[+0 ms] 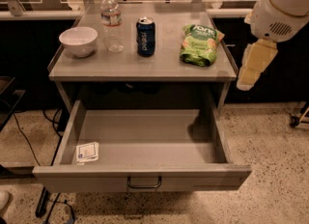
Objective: Place green rice chip bag into top drawer
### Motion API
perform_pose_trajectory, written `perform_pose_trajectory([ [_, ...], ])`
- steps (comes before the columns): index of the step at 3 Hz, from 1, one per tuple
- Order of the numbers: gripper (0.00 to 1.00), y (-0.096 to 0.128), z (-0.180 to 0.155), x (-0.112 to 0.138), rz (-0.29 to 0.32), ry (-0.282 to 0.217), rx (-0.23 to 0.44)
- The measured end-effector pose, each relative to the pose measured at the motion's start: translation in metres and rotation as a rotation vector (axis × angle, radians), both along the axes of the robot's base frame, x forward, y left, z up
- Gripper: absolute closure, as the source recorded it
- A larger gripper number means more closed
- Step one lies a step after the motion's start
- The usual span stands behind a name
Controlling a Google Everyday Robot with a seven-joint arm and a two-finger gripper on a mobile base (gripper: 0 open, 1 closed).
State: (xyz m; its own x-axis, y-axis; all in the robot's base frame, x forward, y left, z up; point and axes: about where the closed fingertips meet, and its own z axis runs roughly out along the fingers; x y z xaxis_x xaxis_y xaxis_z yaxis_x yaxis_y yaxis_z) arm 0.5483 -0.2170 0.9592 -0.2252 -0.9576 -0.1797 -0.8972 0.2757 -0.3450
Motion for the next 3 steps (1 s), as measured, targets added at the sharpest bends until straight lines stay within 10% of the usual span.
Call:
perform_pose_trajectory([
  [3,0.0,0.053,-0.038,0.081,0.034,0.03,0.074],
])
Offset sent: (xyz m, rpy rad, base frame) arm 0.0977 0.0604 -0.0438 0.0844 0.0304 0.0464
